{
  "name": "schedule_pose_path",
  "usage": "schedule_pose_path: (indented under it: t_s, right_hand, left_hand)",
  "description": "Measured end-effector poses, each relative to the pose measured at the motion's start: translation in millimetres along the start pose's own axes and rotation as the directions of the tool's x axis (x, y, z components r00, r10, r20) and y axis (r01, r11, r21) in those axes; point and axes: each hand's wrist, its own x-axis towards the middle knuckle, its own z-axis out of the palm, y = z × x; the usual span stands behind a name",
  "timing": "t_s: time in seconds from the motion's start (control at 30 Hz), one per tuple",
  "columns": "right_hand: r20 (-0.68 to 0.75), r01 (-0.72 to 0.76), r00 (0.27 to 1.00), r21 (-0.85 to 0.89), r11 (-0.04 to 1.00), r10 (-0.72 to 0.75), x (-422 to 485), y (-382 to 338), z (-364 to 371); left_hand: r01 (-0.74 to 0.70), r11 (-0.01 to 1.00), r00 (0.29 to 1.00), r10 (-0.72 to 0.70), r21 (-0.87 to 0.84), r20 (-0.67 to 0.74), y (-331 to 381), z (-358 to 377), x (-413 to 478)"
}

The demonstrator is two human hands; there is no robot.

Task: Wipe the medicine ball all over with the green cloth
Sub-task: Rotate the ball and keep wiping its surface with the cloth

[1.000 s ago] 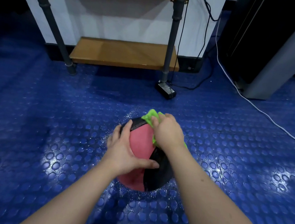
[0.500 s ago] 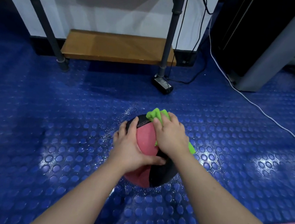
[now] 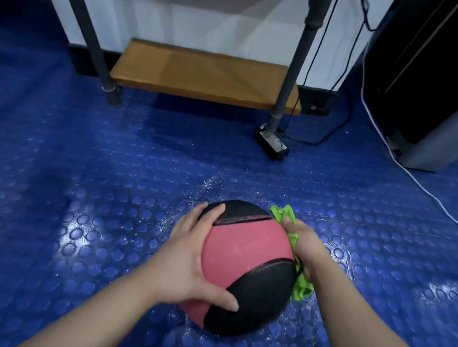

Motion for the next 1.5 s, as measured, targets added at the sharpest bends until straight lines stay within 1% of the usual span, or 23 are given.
schedule_pose_path:
  t_s: [0.17,0.23,0.27,0.3,0.37,0.4,0.43,0.47,0.53,0.6,0.67,0.77,0.87,1.03,1.1,1.17,1.27,1.3,1.37,1.43,1.47,1.5]
  right_hand:
    - [-0.002,0.081,0.997,0.039,0.996,-0.081,-9.2,4.5,0.5]
    - [-0.015,0.115,0.993,0.058,0.992,-0.115,-15.9,11.0,-1.1]
    - [-0.025,0.124,0.992,0.066,0.99,-0.123,-17.0,13.9,-1.7]
    - [-0.034,0.13,0.991,0.076,0.989,-0.127,-19.5,14.1,-2.2]
    - [-0.067,0.145,0.988,0.081,0.986,-0.14,-23.2,9.8,-1.8]
    - [-0.09,0.16,0.984,0.083,0.984,-0.152,-25.9,6.4,-2.0]
    - [-0.115,0.177,0.98,0.111,0.978,-0.164,-27.6,5.3,-4.2]
    - [-0.139,0.182,0.977,0.165,0.969,-0.16,-29.1,4.1,-7.6]
    - [-0.183,0.173,0.975,0.298,0.939,-0.122,-35.4,0.6,-19.1]
    - [-0.218,0.176,0.972,0.429,0.886,-0.088,-45.9,-0.1,-31.6]
    - [-0.26,0.197,0.963,0.489,0.85,-0.073,-51.8,6.4,-39.1]
    - [-0.291,0.213,0.955,0.519,0.828,-0.063,-59.9,18.5,-39.5]
    - [-0.311,0.242,0.947,0.532,0.811,-0.078,-64.8,26.9,-34.2]
    - [-0.367,0.339,0.915,0.472,0.814,-0.168,-70.8,24.0,-9.5]
    - [-0.367,0.366,0.906,0.437,0.822,-0.209,-70.0,20.5,4.7]
    - [-0.373,0.428,0.88,0.362,0.828,-0.292,-72.5,18.0,22.4]
    - [-0.334,0.598,0.782,0.168,0.784,-0.526,-85.2,23.9,49.4]
    - [-0.316,0.636,0.749,0.097,0.765,-0.583,-87.7,27.1,54.5]
    - [-0.259,0.664,0.71,-0.064,0.745,-0.655,-84.5,32.3,57.8]
    - [-0.177,0.646,0.706,-0.237,0.726,-0.686,-76.3,31.4,54.8]
    - [-0.144,0.621,0.724,-0.291,0.728,-0.675,-70.2,30.4,52.0]
    - [-0.126,0.593,0.749,-0.31,0.743,-0.65,-64.3,28.1,48.4]
  left_hand:
    - [0.004,1.0,0.997,-0.004,-0.004,0.077,-2.1,-13.3,5.1]
    - [0.004,1.0,0.999,-0.005,0.004,0.054,-3.3,-12.5,-3.0]
    - [-0.03,0.999,0.999,0.029,0.021,0.014,-1.4,-8.9,-10.0]
    - [-0.098,0.994,0.994,0.101,0.055,-0.045,3.9,-3.6,-18.0]
    - [-0.273,0.948,0.941,0.298,0.162,-0.162,23.4,10.5,-29.8]
    - [-0.324,0.92,0.91,0.367,0.222,-0.191,34.7,18.8,-31.3]
    - [-0.327,0.903,0.9,0.387,0.278,-0.201,45.1,26.6,-29.7]
    - [-0.281,0.903,0.912,0.357,0.325,-0.203,52.5,32.1,-24.6]
    - [-0.12,0.903,0.951,0.223,0.412,-0.213,59.0,36.0,-9.6]
    - [-0.036,0.892,0.956,0.162,0.451,-0.243,55.5,31.9,5.7]
    - [-0.005,0.911,0.959,0.122,0.413,-0.257,53.6,22.5,17.5]
    - [0.031,0.944,0.964,0.059,0.33,-0.259,44.8,11.1,35.5]
    - [0.023,0.96,0.957,0.058,0.277,-0.284,32.3,6.0,47.0]
    - [0.054,0.959,0.951,0.036,0.279,-0.308,34.6,3.5,54.3]
    - [0.062,0.961,0.951,0.026,0.271,-0.307,34.5,1.1,59.7]
    - [0.082,0.969,0.945,-0.001,0.235,-0.326,35.6,-2.7,67.7]
    - [0.199,0.966,0.915,-0.122,0.167,-0.384,41.2,-6.7,82.1]
    - [0.24,0.96,0.903,-0.166,0.144,-0.397,43.6,-7.9,86.8]
    - [0.298,0.949,0.884,-0.235,0.099,-0.404,47.0,-11.4,95.8]
    - [0.34,0.936,0.869,-0.277,0.088,-0.411,46.9,-13.1,102.1]
    - [0.353,0.931,0.864,-0.286,0.093,-0.415,46.5,-12.9,103.3]
    - [0.359,0.928,0.86,-0.289,0.096,-0.42,46.5,-11.5,102.7]
